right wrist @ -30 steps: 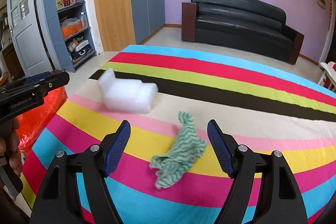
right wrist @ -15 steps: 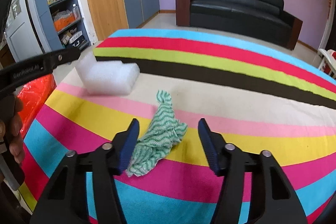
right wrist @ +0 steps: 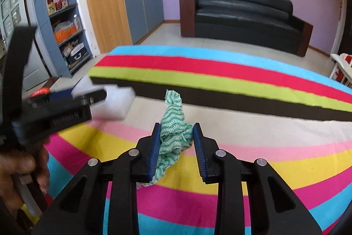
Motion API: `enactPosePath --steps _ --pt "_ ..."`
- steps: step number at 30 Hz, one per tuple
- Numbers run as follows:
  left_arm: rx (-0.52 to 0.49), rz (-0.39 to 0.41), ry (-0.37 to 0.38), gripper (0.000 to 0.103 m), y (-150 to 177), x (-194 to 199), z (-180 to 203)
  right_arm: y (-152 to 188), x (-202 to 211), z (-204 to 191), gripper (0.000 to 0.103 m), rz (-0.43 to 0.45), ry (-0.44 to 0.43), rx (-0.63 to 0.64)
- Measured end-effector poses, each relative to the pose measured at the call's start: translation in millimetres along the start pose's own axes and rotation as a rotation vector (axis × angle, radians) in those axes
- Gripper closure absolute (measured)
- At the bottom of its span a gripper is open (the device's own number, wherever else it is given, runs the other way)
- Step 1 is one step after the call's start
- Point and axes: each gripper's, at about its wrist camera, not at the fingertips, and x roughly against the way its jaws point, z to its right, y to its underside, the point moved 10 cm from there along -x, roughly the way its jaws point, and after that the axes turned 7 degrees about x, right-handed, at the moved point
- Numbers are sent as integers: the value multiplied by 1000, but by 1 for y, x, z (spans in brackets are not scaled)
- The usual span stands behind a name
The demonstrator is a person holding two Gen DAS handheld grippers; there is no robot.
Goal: Collect trash
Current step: 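Grasp the white foam sleeve with the left tool while the right tool grasps the green cloth, then carry foam sleeve and green cloth over the red bin and open both tools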
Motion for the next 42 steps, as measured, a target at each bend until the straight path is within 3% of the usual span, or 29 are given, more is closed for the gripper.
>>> enactPosePath --steps 9,14,18,31,42 --pt "6 -30 -20 32 4 -17 5 -13 6 15 74 36 25 -30" --pt "-12 -21 -30 41 1 -17 3 -11 6 15 74 39 23 -28" --pt "-19 -26 -20 42 3 -13 0 -11 3 13 74 38 22 -29" --pt "-23 16 12 42 6 34 -20 -17 5 0 74 58 -10 -23" --pt "-2 61 -12 42 4 79 -61 -32 4 -27 74 74 -52 -9"
